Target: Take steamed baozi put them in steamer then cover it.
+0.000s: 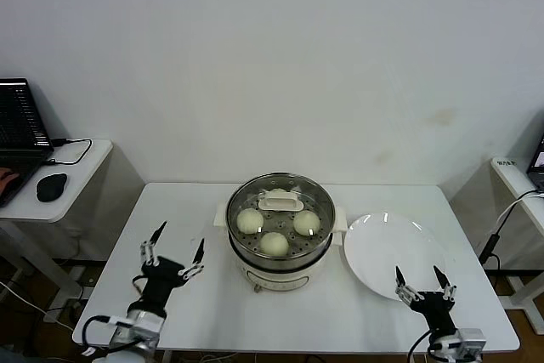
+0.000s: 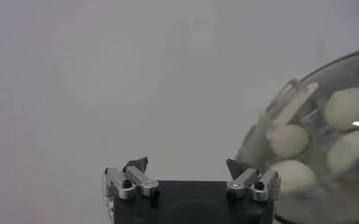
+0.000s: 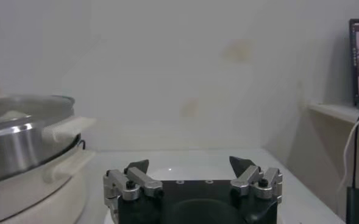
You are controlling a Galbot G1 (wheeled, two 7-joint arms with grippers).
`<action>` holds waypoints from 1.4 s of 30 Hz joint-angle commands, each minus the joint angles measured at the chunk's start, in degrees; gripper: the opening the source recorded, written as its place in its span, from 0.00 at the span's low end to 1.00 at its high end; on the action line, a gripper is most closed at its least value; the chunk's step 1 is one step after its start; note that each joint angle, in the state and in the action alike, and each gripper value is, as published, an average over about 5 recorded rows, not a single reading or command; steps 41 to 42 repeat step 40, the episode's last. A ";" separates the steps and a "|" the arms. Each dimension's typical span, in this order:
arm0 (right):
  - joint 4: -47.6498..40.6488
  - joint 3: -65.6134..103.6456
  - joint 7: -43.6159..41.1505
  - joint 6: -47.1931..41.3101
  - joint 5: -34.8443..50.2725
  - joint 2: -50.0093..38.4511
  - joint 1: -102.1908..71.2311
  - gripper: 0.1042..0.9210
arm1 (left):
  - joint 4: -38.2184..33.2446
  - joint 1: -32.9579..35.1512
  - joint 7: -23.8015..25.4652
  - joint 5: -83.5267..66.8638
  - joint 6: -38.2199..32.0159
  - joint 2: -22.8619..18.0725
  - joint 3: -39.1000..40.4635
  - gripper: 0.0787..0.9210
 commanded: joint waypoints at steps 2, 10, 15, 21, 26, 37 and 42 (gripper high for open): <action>0.39 -0.31 1.06 -2.85 -0.35 0.31 -1.74 0.88 | 6.40 6.90 -4.26 -14.97 1.74 0.83 -6.90 0.88; 1.89 -0.79 1.23 -2.45 -0.93 2.05 -2.81 0.88 | 5.53 7.42 -3.98 -15.29 1.66 0.82 -5.76 0.88; 2.05 -0.38 1.13 -0.76 -1.66 2.02 -3.57 0.88 | 5.30 7.77 -3.99 -14.75 1.00 1.18 -4.63 0.88; 2.81 0.29 0.70 -0.11 -2.60 2.65 -3.08 0.88 | 4.38 7.95 -4.07 -14.54 0.55 1.26 -4.67 0.88; 2.82 -0.42 0.50 -0.33 -3.96 2.87 -3.21 0.88 | 3.29 8.55 -3.89 -14.65 0.51 1.01 -5.26 0.88; 3.17 -0.63 0.71 0.06 -5.27 3.45 -3.32 0.88 | 2.10 9.48 -3.96 -14.61 -0.05 2.38 -4.44 0.88; 3.46 -0.61 0.71 -0.02 -5.28 3.59 -3.42 0.88 | 1.85 9.38 -3.88 -14.50 -0.01 2.38 -4.17 0.88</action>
